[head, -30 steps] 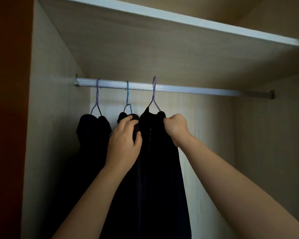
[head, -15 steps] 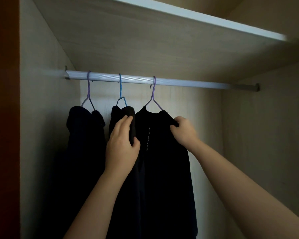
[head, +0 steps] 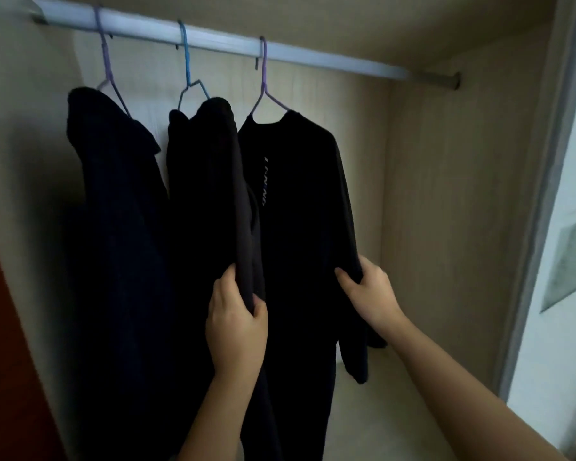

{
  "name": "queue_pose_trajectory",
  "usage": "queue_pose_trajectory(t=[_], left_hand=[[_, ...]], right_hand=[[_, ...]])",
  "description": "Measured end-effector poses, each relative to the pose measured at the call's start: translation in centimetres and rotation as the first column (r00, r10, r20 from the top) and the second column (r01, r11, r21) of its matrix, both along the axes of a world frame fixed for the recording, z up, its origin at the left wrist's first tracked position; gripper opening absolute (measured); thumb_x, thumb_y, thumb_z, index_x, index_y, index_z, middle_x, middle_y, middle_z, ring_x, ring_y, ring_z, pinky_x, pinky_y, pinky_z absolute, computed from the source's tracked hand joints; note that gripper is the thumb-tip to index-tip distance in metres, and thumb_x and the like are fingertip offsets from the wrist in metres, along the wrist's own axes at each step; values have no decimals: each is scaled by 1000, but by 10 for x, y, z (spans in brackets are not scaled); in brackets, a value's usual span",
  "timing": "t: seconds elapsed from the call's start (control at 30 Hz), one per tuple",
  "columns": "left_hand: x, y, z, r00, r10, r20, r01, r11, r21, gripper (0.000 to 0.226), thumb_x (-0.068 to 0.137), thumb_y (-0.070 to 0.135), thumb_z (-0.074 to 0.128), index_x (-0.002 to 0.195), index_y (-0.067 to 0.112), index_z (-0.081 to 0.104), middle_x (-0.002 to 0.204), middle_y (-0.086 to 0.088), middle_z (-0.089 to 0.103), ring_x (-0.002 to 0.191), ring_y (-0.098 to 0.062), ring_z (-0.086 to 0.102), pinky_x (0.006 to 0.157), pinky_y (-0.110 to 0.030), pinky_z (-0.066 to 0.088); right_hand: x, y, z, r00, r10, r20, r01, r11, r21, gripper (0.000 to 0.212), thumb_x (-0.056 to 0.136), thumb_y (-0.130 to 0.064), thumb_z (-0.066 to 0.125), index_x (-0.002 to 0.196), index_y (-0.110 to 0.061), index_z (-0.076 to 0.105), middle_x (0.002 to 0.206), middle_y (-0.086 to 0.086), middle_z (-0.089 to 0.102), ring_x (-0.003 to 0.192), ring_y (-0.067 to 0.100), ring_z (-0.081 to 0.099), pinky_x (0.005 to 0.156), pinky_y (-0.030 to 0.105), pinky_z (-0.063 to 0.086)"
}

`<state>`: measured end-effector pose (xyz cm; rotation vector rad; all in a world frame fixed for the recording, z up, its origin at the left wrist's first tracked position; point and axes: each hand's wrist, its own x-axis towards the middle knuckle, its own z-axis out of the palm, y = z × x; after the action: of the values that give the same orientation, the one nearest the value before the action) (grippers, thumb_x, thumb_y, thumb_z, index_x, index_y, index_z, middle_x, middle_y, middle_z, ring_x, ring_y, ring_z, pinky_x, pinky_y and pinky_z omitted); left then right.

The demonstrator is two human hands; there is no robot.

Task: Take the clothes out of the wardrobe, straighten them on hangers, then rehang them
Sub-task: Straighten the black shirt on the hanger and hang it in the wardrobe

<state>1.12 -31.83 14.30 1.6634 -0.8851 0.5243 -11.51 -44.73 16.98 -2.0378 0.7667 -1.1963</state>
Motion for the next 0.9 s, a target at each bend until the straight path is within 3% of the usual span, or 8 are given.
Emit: queue_pose_trajectory(t=[0.2,0.3,0.4,0.5,0.7,0.83,0.9], left_hand=[[-6,11,-76,987,-107,-119,120,986,116,32,81,6,62,113,4,56,104,-10,61,92,-26,63,69,-23,43],[-9,20,-107,970,-170,-174,197,968,154,24,84,9,60,107,5,58,99,-7,62,85,-24,63,65,-26,46],[-19,30,-136,908,-205,-366,284,942,178,18,87,12,56,104,7,58,98,-8,65,87,-24,63,67,-29,46],[-34,43,-167,786,-211,-581,390,899,200,15,87,13,54,101,7,56,102,-10,64,96,-26,61,72,-29,43],[-49,104,-231,674,-221,-705,613,700,366,18,88,12,51,105,7,54,108,-11,62,99,-29,58,74,-29,40],[-56,153,-266,623,-276,-732,774,358,523,24,91,14,46,114,9,52,109,-7,58,102,-28,56,73,-27,38],[-55,174,-289,589,-291,-754,807,162,568,25,92,14,45,116,9,51,110,-6,58,103,-26,56,74,-27,39]], right_hand=[[-17,25,-81,993,-115,14,111,977,180,3,91,-20,53,90,-19,56,75,-9,61,70,4,58,55,10,45],[-26,46,-107,984,-178,8,171,958,232,11,91,-20,53,81,-22,55,68,-5,58,62,1,55,56,16,42],[-33,71,-127,968,-249,-14,243,931,271,24,91,-19,53,68,-24,49,56,-3,49,48,2,51,50,13,38],[-46,104,-156,940,-331,-83,339,871,356,22,91,-21,53,69,-23,50,63,-2,52,56,9,50,57,20,41],[-99,224,-266,773,-552,-313,621,557,551,26,87,-13,55,64,-24,50,61,-3,54,56,11,51,56,25,39],[-133,331,-344,655,-589,-473,693,221,686,25,85,-6,55,65,-20,51,61,5,55,57,20,51,55,28,45],[-153,387,-371,600,-617,-509,662,27,749,25,88,-1,51,68,-16,51,63,8,55,55,20,50,46,18,45]])
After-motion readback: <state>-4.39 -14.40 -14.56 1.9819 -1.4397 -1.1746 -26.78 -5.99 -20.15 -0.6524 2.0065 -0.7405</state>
